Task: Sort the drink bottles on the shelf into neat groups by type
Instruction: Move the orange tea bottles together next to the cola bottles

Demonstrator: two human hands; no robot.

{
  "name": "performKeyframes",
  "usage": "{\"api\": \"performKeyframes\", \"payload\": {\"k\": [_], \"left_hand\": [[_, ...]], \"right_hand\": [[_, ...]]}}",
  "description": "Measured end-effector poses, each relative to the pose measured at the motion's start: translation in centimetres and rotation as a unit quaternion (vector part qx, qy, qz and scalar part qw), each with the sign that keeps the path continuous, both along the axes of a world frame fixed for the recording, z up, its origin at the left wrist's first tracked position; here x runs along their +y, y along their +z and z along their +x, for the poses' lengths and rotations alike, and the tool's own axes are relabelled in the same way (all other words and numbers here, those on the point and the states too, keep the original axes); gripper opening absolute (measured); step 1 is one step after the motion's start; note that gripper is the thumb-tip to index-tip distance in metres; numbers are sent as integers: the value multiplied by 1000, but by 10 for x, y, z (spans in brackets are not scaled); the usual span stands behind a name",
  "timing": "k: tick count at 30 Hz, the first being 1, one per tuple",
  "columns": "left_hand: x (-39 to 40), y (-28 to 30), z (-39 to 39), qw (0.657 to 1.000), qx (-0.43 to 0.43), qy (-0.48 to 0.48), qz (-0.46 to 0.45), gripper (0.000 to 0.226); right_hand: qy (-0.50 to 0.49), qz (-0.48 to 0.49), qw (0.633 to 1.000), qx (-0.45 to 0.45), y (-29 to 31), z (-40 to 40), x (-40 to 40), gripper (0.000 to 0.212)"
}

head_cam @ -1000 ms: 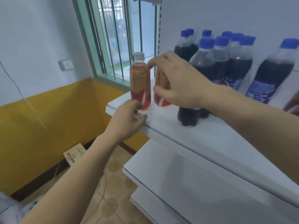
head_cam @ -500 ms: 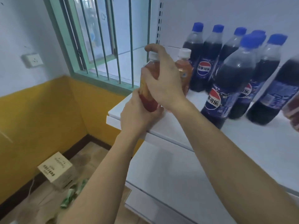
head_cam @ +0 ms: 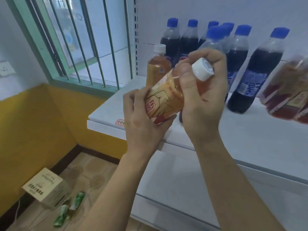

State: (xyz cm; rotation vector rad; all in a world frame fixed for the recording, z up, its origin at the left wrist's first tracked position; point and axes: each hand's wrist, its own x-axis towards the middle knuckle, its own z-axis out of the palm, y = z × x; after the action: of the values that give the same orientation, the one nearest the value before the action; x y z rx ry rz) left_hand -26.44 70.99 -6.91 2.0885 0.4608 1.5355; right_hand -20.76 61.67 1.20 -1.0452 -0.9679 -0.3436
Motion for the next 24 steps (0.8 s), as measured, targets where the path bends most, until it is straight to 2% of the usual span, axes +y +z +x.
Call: {"api": "performKeyframes", "payload": {"k": [4, 7, 9, 11, 13, 14, 16, 18, 20, 22, 24], "left_hand": [[-63, 5, 10, 995, 27, -91, 36, 86], [-96, 17, 28, 973, 83, -216, 17, 83], [-112, 28, 44, 932, 161, -325, -13, 79], [-128, 39, 63, 873, 236, -425, -30, 76], [-147, 47, 85, 831, 266, -483, -71, 78], [-159, 50, 97, 821, 269, -494, -95, 82], [-185, 54, 125, 825, 269, -484, -110, 87], [-213, 54, 154, 843, 255, -460, -110, 81], [-234, 51, 183, 859, 237, -437, -127, 71], [-249, 45, 207, 872, 232, -410, -131, 68], [-261, 37, 224, 883, 233, -386, -127, 67]], "right_hand": [[-97, 93, 987, 84, 7, 19, -57, 15], [-145, 111, 976, 115, 4, 48, -105, 22], [-155, 105, 975, 122, 2, 67, -137, 20], [-145, 94, 978, 118, 5, 87, -171, 17], [-138, 36, 986, 83, 17, 107, -204, 16], [-135, -13, 989, 59, 25, 118, -219, 16], [-137, -145, 980, 11, 46, 139, -242, 16], [-172, -282, 943, -32, 64, 163, -262, 17], [-229, -386, 891, -65, 79, 190, -281, 18], [-279, -463, 835, -102, 89, 213, -300, 19], [-293, -503, 804, -118, 95, 230, -313, 22]]}}
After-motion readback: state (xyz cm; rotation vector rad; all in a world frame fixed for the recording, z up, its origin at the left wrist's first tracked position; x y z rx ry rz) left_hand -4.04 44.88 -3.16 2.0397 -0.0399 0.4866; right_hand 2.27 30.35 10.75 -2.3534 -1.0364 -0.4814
